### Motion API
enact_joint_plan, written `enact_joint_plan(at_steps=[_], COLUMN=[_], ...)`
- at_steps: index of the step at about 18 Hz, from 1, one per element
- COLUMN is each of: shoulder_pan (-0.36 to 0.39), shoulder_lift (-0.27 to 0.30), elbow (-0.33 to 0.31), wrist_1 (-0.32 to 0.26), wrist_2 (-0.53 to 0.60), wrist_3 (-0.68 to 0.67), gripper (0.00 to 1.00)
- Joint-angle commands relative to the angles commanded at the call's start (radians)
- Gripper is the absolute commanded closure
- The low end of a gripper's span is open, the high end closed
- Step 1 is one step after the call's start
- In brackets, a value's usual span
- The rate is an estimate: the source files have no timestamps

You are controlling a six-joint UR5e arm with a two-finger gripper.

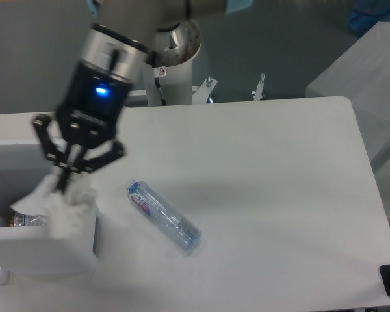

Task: Place the trash in the trash can
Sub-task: 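Lift the bag, carry it over the white bin, and release, then move the open gripper back over the clear water bottle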

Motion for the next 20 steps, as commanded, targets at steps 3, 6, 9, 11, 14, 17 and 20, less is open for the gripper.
enact_joint_plan(at_steps=[3,6,9,11,14,17,20], shoulder_pan=[-0.032,-0.055,-0.065,-0.066,-0.065,-0.065,-0.062], shoulder_lift=[0.028,0.026,0.013,-0.003,-0.032,-0.046,-0.041], elbow=[-0.04,-0.049,-0.048,-0.049,-0.049,-0.043,-0.033], wrist_1=[0.0,0.002,0.006,0.006,0.011,0.014,0.012], wrist_2=[0.0,0.0,0.0,0.0,0.008,0.023,0.044], wrist_3=[-0.006,-0.003,0.0,0.002,0.011,0.02,0.032], gripper=[0.95,0.94,0.92,0.88,0.72,0.43,0.16])
